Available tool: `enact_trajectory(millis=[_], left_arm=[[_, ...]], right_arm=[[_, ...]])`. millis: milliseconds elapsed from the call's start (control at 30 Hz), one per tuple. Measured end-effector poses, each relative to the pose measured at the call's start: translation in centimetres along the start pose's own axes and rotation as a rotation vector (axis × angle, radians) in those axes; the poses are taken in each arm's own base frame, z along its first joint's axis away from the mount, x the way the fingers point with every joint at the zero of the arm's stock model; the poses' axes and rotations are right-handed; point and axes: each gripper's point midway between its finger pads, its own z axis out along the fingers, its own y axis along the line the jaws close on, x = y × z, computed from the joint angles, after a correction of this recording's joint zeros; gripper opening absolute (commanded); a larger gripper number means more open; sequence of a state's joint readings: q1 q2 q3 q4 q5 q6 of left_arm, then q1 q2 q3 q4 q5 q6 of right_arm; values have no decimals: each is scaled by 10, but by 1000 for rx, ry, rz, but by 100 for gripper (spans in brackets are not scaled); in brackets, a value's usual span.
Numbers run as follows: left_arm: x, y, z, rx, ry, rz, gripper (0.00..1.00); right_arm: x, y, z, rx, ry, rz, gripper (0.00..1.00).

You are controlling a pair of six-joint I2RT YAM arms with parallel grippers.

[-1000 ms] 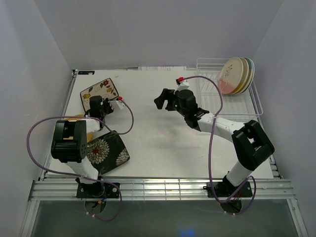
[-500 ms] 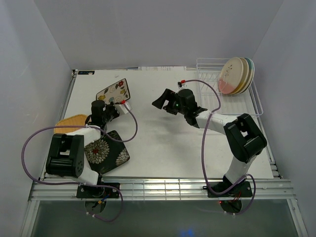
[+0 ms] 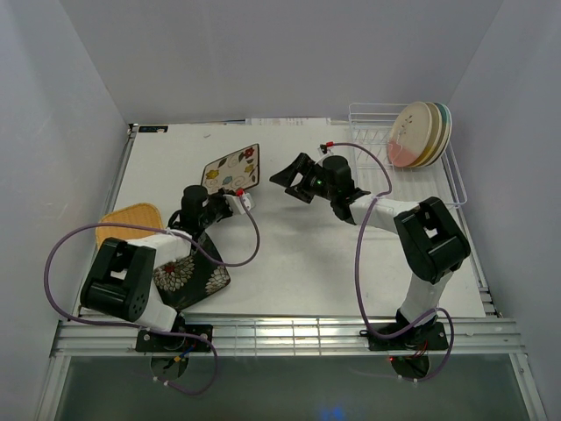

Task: Load the plates into the dish rack
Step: Pick up the plate from the corner of the board.

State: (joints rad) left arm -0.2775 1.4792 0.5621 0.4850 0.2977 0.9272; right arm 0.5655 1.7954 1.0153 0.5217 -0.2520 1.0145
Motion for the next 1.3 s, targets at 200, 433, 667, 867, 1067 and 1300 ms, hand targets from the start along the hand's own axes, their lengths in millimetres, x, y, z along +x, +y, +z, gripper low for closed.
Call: enact_trajectory(millis=[200, 433, 667, 867, 1067, 1300], left_arm=[[-24, -20, 6, 34, -56, 13, 0], [-45, -44, 15, 60, -90, 39, 0], [-49, -46, 16, 36, -93, 36, 0], [-48, -47, 15, 24, -90, 29, 0], [-46, -52, 12, 28, -91, 29, 0], [-49, -53, 11, 27, -98, 29, 0]], right_arm=[[0, 5, -1, -28, 4, 17, 91], [8, -5, 6, -23, 31, 44, 93], [15, -18, 12, 2, 48, 64, 93], [11, -13, 14, -12, 41, 64, 81], [13, -16, 21, -23, 48, 74, 74], [13, -17, 23, -28, 50, 75, 71]])
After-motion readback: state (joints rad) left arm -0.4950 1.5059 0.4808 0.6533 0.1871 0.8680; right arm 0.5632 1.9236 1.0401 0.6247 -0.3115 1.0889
